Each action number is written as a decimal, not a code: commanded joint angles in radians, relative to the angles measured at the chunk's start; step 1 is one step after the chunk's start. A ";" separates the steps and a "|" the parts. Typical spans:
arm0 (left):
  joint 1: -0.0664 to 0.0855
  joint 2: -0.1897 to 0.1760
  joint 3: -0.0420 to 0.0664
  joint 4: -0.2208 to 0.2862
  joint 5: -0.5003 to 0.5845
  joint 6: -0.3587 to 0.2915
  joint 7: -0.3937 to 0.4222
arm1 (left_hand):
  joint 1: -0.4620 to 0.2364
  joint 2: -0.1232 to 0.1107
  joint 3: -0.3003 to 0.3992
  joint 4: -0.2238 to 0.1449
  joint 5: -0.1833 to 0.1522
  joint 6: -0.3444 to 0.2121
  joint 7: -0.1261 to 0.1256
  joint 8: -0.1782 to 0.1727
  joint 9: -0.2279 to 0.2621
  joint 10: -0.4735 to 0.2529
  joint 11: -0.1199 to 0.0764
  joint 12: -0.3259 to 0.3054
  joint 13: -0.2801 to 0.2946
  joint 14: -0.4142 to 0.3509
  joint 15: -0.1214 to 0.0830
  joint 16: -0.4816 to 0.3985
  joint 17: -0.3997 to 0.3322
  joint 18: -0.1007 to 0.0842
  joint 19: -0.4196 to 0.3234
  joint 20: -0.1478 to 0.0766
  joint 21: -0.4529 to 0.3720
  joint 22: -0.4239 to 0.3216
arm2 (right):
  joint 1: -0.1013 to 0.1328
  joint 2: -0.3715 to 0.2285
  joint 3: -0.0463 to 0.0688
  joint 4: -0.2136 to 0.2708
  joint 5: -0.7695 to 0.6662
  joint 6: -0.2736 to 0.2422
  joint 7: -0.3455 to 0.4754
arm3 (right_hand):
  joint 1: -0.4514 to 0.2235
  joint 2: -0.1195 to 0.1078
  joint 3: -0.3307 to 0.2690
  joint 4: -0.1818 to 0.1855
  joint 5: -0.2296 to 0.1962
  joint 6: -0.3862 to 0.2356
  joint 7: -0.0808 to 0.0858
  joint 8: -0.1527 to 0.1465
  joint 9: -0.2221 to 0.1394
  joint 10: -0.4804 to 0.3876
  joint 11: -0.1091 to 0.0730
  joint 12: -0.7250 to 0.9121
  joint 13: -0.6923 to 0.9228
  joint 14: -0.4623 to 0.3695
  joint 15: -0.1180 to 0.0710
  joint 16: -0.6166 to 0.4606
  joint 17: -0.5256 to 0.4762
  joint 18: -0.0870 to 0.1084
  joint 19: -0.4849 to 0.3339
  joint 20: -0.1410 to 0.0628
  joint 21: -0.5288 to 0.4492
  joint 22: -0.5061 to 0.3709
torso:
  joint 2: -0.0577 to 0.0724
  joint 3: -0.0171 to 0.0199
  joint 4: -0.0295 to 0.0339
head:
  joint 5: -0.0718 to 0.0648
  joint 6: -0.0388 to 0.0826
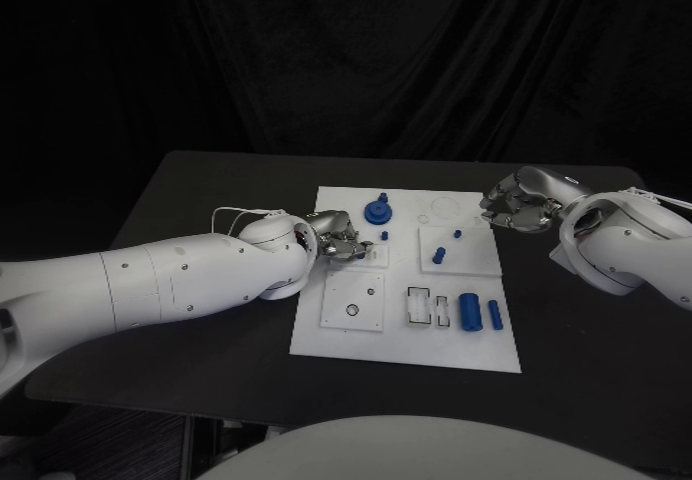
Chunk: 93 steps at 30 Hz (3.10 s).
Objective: Assemble the parts on the task board
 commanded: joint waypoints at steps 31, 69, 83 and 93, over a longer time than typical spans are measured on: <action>-0.003 0.005 -0.002 0.003 0.006 0.050 -0.049 | -0.234 0.002 -0.092 0.030 -0.238 -0.031 0.018 -0.048 -0.003 0.104 0.012 -0.004 0.263 0.103 0.006 0.003 0.263 -0.012 -0.008 0.006 -0.019 0.187 | -0.002 0.003 0.000 -0.005 0.010 0.027 -0.032 | 0.007 -0.001 0.009 0.000 0.007 0.009 0.002 -0.003 -0.001 -0.010 -0.001 -0.013 -0.035 0.018 0.005 -0.013 -0.007 0.024 -0.012 -0.001 -0.027 0.122 | 0.000 -0.0003 -0.0003 | 0.004 0.000; -0.003 -0.007 -0.002 0.001 0.006 -0.012 -0.026 | -0.073 0.061 -0.218 -0.009 -0.111 -0.022 0.017 -0.093 0.018 0.104 0.013 -0.004 0.263 0.103 0.008 0.003 0.263 -0.013 -0.001 0.012 -0.014 0.190 | -0.003 -0.001 0.000 -0.004 0.015 0.039 -0.036 | -0.003 0.002 0.011 0.008 0.013 0.009 0.003 -0.006 -0.002 -0.013 0.000 -0.018 -0.041 0.016 0.006 -0.018 -0.012 0.026 -0.015 0.000 -0.037 0.120 | 0.000 -0.0003 0.0006 | 0.008 0.000; -0.003 -0.018 -0.002 0.005 0.006 -0.104 0.054 | -0.067 0.063 -0.226 0.028 -0.190 -0.025 0.022 -0.103 0.017 0.104 0.016 -0.004 0.263 0.103 0.010 0.003 0.263 -0.016 0.008 0.013 0.000 0.194 | -0.003 -0.003 0.000 -0.004 0.018 0.040 -0.037 | -0.005 0.001 0.011 0.009 0.015 0.008 0.003 -0.007 -0.002 -0.014 0.000 -0.019 -0.043 0.015 0.006 -0.020 -0.014 0.026 -0.015 0.000 -0.040 0.119 | 0.000 -0.0002 -0.0001 | 0.009 0.000; -0.001 -0.047 -0.002 0.035 0.006 -0.196 0.117 | -0.056 0.056 -0.244 0.026 -0.152 -0.069 0.034 -0.134 0.012 0.104 0.024 -0.004 0.263 0.103 0.017 0.003 0.263 -0.018 0.012 0.018 0.007 0.196 | -0.003 -0.007 0.000 -0.003 0.023 0.042 -0.038 | -0.006 0.002 0.011 0.010 0.016 0.007 0.003 -0.008 -0.002 -0.015 0.000 -0.020 -0.044 0.015 0.006 -0.021 -0.015 0.026 -0.016 0.000 -0.043 0.118 | 0.000 -0.0004 -0.0003 | 0.010 0.000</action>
